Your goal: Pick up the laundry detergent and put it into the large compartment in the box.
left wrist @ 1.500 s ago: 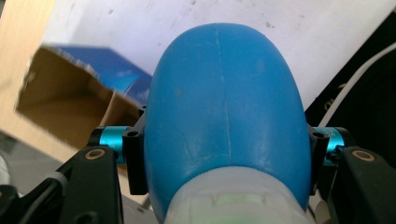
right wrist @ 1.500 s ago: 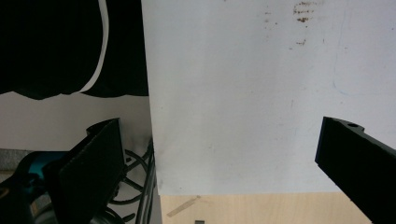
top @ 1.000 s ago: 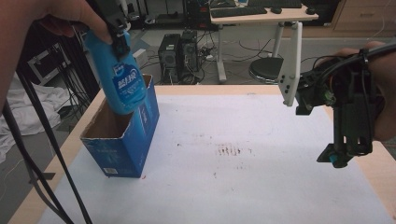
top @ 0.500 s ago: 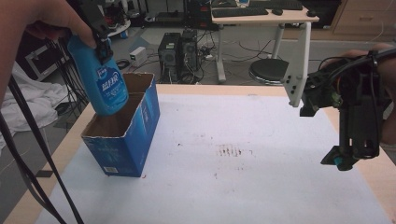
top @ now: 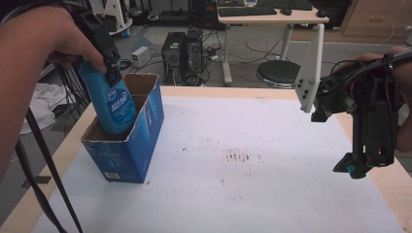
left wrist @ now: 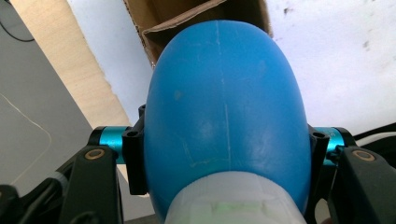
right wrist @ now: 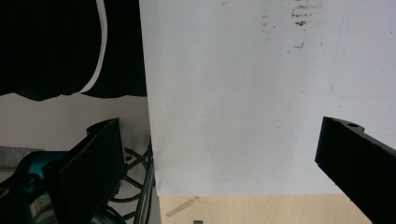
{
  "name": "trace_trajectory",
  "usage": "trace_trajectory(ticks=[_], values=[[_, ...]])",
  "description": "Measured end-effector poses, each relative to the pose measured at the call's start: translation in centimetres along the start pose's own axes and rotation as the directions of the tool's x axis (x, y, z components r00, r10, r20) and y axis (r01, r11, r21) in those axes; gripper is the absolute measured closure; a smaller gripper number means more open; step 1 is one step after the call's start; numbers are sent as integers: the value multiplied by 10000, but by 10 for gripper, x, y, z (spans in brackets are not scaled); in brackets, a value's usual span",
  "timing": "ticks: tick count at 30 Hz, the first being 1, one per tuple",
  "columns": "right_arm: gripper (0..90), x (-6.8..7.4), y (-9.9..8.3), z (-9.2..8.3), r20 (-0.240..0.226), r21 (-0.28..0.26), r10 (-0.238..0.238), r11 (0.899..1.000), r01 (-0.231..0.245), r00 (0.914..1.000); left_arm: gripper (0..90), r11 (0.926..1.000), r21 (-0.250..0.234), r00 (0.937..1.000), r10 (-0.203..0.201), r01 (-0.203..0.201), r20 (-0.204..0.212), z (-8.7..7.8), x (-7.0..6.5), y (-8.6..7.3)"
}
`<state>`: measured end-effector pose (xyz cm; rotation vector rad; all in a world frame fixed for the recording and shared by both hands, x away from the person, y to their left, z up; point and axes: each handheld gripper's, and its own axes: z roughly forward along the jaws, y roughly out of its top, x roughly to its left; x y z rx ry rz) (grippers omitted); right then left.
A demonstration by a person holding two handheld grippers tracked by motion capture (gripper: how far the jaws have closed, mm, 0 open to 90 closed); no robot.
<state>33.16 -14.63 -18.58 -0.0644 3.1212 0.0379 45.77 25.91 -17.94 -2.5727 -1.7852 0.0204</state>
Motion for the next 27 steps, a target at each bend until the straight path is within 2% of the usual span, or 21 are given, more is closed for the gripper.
trace_trajectory(ticks=[6,10,14,18,20,21,22,23,25,27], values=[[6,-1,2,1,-44,11,-32,10000,33,10000,380,9968,165,9969,786,-785,-66,21,-3,4],[6,-2,0,3,-51,45,6,10000,-6,10000,380,9861,175,9863,1652,-1651,-20,32,-4,4],[6,-5,0,4,-63,48,73,10000,-72,10000,380,9659,275,9660,2579,-2573,-190,42,-7,6],[6,-5,2,4,-88,59,25,10000,-25,10000,380,9405,391,9395,3392,-3375,-480,52,-9,7],[6,-5,2,4,-84,71,31,10000,-30,10000,380,9300,420,9289,3671,-3653,-494,59,-9,7],[6,-5,2,4,-84,71,31,10000,-30,10000,380,9300,420,9289,3671,-3653,-494,59,-9,7],[6,-5,3,4,-89,83,6,10000,-5,10000,380,9212,391,9201,3887,-3872,-474,64,-9,8],[6,-5,3,4,-102,76,27,10000,-26,9999,379,9179,387,9168,3964,-3949,-472,66,-9,8],[6,-5,3,4,-82,58,49,10000,-49,10000,379,9071,423,9060,4206,-4188,-484,71,-9,8],[6,-5,3,4,-85,67,58,10000,-57,9999,379,9002,431,8988,4353,-4334,-515,75,-10,9]])
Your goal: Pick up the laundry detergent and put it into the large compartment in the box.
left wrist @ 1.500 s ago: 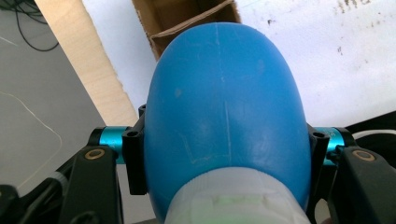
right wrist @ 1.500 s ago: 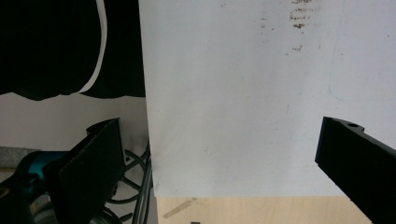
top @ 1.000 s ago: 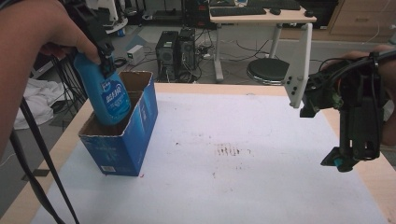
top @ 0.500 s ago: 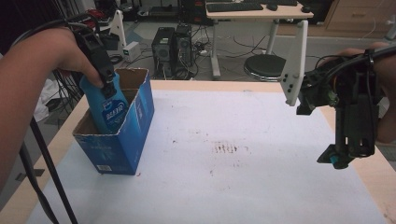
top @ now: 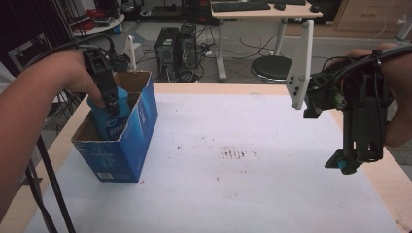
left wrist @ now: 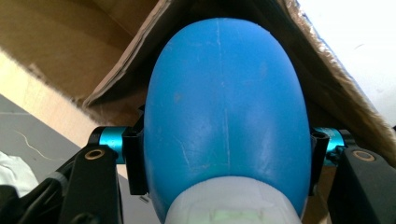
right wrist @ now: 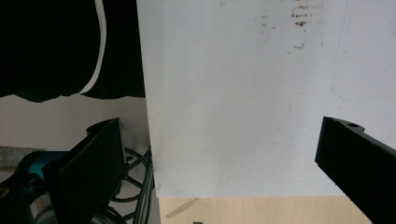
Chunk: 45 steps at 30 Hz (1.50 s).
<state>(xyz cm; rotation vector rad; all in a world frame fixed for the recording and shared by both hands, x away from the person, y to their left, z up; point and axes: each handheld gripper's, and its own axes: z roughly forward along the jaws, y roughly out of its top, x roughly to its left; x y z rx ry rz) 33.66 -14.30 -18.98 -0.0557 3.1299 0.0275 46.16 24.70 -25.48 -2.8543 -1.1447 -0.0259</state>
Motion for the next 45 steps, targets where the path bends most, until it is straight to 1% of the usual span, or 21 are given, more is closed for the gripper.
trace_trajectory(ticks=[3,4,6,7,8,10,13,15,20,22,24,25,28,30,33,34,36,38,40,41,45], values=[[6,-1,0,1,-2,19,10,10000,-10,10000,379,9997,-42,9997,252,-253,-57,6,-1,1],[6,-1,0,1,-24,10,1,10000,-1,10000,379,9988,12,9988,483,-483,-94,7,0,1],[6,-1,0,2,-15,35,71,10000,-71,10000,379,9980,-49,9979,638,-638,-60,10,-1,2],[6,-2,1,2,-30,34,27,10000,-26,10000,379,9969,-29,9969,787,-787,-58,11,-1,2],[6,-3,1,3,-52,37,2,10000,-2,10000,379,9970,-89,9971,764,-764,-4,13,-2,1],[6,-3,1,3,-59,48,39,10000,-39,10000,379,9962,-86,9962,869,-869,33,17,-2,1],[6,-3,1,3,-58,28,32,10000,-32,10000,378,9938,-19,9938,1114,-1114,31,22,-2,1],[7,-3,2,4,-114,9,55,10000,-55,9999,378,9941,-72,9940,1087,-1086,97,26,-3,0],[6,-4,2,6,-166,-17,49,10000,-49,9999,378,9928,-46,9923,1196,-1195,321,35,-5,-2],[6,-4,3,6,-158,-45,17,10000,-18,9999,377,9925,-176,9920,1217,-1212,324,35,-4,-3],[6,-5,3,6,-167,-36,16,10000,-17,9999,377,9926,-104,9922,1215,-1212,291,36,-5,-3],[6,-5,4,6,-160,-42,-15,10000,14,9999,377,9928,-147,9924,1194,-1190,305,36,-4,-4],[6,-4,4,6,-155,-34,6,10000,-6,9999,375,9912,-125,9908,1319,-1315,299,36,-4,-4],[6,-5,5,7,-159,-62,-33,10000,32,9999,375,9917,-211,9914,1273,-1267,288,36,-5,-5],[6,-5,4,7,-169,-41,34,10000,-35,9999,371,9905,-175,9899,1371,-1366,345,36,-5,-5],[7,-6,4,7,-224,-77,52,10000,-54,9997,367,9903,-226,9896,1379,-1370,418,36,-5,-5],[7,-6,4,6,-229,-168,43,9998,-46,9997,327,9899,-305,9888,1401,-1387,516,35,-6,-5],[6,-5,4,5,-210,-160,54,9999,-57,9998,312,9870,-295,9864,1593,-1582,416,34,-8,-4],[6,-5,3,5,-200,-169,54,9998,-57,9998,299,9865,-279,9859,1623,-1612,417,34,-10,-4],[7,-5,3,5,-196,-165,51,9998,-54,9998,292,9852,-270,9845,1704,-1694,407,33,-10,-4],[6,-5,2,5,-180,-172,43,9998,-46,9998,289,9843,-352,9842,1740,-1728,343,27,-13,-3]])
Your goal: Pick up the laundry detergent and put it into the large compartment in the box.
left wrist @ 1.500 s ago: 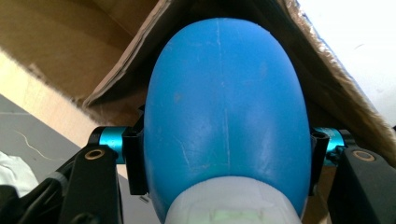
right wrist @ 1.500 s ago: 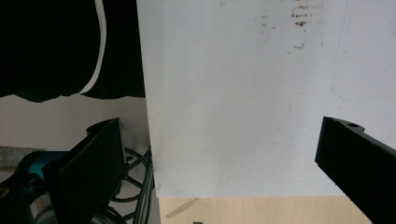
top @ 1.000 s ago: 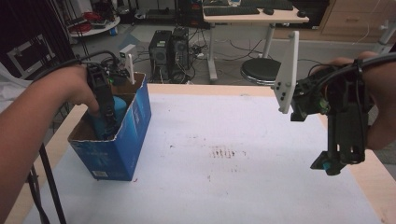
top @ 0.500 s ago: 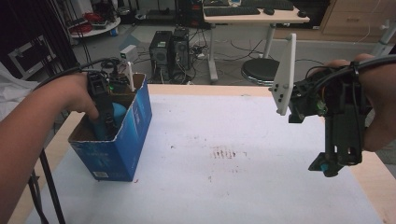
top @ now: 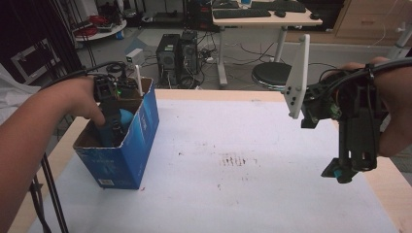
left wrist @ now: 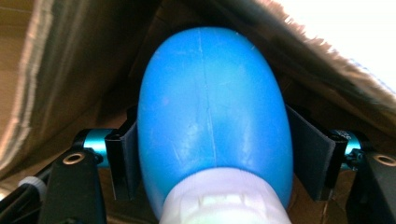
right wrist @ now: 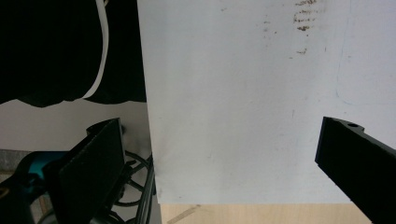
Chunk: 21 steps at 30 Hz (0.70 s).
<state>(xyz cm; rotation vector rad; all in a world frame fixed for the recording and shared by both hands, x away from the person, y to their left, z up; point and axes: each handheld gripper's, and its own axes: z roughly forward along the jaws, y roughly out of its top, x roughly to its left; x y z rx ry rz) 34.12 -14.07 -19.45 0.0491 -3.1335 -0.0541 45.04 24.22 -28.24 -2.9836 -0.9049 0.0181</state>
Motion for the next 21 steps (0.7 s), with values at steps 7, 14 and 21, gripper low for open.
trace_trajectory(ticks=[7,14,21], values=[[6,1,-1,-1,17,54,43,10000,-43,10000,271,10000,-3,9998,17,-17,-176,-11,-2,0],[6,2,0,-2,-2,56,35,10000,-35,10000,231,9995,-169,9990,-263,257,-361,-29,-2,-3],[7,2,0,-4,22,128,39,9999,-40,10000,209,9985,-429,9983,-352,332,-469,-48,-1,-8]])
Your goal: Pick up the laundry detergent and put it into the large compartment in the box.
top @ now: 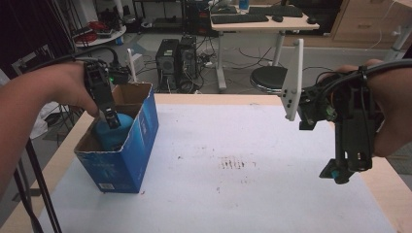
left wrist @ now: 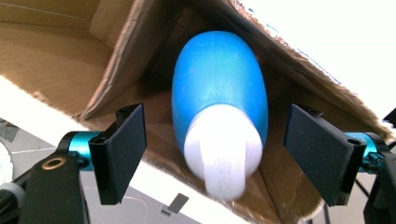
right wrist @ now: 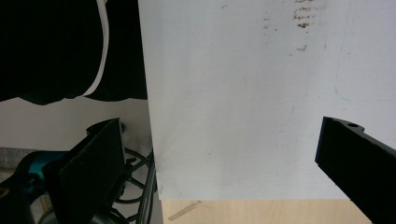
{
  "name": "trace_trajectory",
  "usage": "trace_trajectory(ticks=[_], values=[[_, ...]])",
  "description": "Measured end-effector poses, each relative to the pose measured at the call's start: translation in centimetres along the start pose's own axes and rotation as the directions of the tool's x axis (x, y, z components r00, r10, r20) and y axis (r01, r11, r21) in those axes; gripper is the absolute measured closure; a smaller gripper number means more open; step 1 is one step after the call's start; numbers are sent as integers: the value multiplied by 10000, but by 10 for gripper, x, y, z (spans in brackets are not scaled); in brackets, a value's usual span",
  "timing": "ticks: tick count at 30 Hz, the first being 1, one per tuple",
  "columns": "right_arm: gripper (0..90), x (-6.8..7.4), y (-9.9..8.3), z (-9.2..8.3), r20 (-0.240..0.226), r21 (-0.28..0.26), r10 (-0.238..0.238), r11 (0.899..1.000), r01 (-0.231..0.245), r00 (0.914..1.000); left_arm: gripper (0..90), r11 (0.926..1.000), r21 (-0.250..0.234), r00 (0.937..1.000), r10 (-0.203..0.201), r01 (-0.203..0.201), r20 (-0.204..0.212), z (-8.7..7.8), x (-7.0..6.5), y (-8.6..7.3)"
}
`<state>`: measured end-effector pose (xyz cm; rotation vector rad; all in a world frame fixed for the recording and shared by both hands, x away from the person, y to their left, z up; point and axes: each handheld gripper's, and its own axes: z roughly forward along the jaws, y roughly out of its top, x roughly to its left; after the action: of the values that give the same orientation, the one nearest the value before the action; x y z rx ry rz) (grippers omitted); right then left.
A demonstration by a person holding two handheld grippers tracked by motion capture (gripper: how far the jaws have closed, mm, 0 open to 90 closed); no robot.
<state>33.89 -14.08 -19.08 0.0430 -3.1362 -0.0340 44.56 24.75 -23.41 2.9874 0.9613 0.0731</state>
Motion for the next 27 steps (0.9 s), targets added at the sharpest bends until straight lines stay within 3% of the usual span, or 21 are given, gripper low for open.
trace_trajectory(ticks=[6,16,22,27], values=[[6,1,3,-2,66,77,-36,10000,35,10000,169,9998,-137,9999,-126,127,15,-16,-1,-3],[6,0,5,-2,9,143,-66,9999,66,10000,101,9985,-473,9996,270,-264,115,-39,-15,6],[7,-1,5,-1,-12,113,-121,9999,121,9999,101,9949,-365,9956,936,-939,-99,-48,-37,23],[7,0,5,-3,-3,24,-134,9999,134,9999,73,9854,-350,9859,1664,-1669,-145,-53,-57,41]])
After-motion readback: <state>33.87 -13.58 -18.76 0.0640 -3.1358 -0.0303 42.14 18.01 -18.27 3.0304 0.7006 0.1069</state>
